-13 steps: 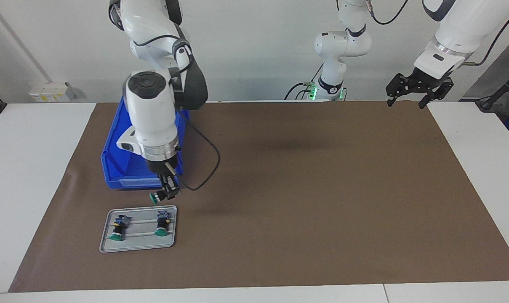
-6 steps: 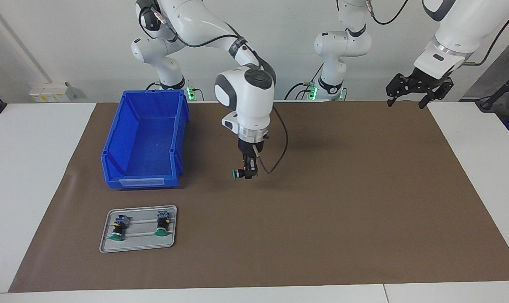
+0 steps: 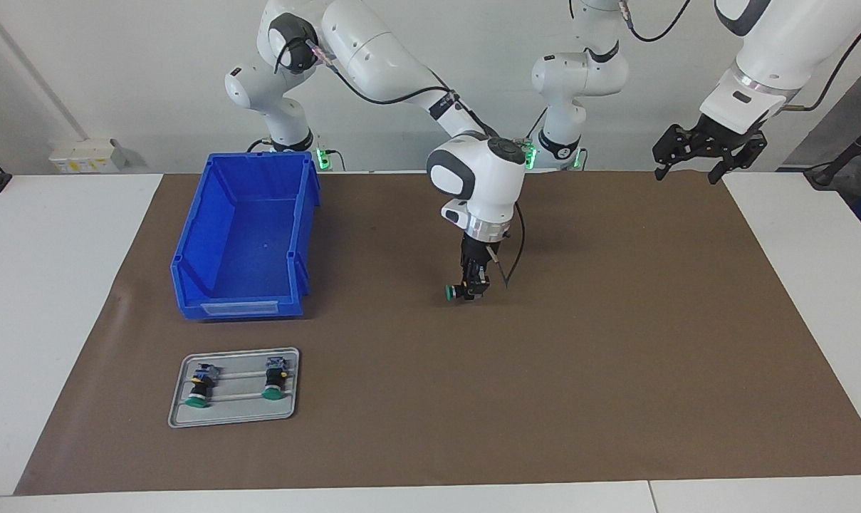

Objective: Place and press button with both arms

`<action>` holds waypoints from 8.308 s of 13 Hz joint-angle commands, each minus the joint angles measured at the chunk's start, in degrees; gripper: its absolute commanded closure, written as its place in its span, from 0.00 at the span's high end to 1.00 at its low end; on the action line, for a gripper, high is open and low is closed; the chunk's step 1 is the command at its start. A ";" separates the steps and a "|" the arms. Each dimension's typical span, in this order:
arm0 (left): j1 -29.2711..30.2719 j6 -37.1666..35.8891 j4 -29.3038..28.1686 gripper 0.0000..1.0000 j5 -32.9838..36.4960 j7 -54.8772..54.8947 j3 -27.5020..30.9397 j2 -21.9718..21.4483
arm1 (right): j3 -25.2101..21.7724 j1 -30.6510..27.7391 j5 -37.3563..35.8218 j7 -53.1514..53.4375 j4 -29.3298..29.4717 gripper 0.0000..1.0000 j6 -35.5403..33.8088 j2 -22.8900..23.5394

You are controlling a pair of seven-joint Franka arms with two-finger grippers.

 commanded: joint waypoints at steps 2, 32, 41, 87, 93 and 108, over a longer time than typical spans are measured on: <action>0.41 -0.16 -1.37 1.00 0.74 0.12 -0.26 -1.27 | -0.23 0.36 -0.58 2.60 -1.37 0.00 2.05 -0.32; -22.34 24.42 -8.64 1.00 -5.86 43.43 -1.67 10.16 | -0.93 -43.22 17.44 -117.06 -4.29 1.00 -30.54 -32.75; -30.18 41.84 -11.21 1.00 -1.73 43.81 -1.40 23.86 | -0.05 -44.82 14.71 -129.49 -2.35 1.00 -39.69 -35.74; -13.39 51.89 -46.27 0.00 -105.50 133.78 -1.40 9.72 | 0.12 -44.73 12.87 -132.48 -9.91 1.00 -34.07 -39.52; -8.66 34.15 -54.80 0.00 -112.29 147.86 -1.14 9.19 | 0.12 -44.73 12.87 -132.48 -9.91 1.00 -34.07 -39.52; -4.95 30.06 -59.47 0.67 -112.29 148.22 -1.05 7.96 | 0.12 -44.64 12.87 -132.48 -9.91 1.00 -34.16 -39.52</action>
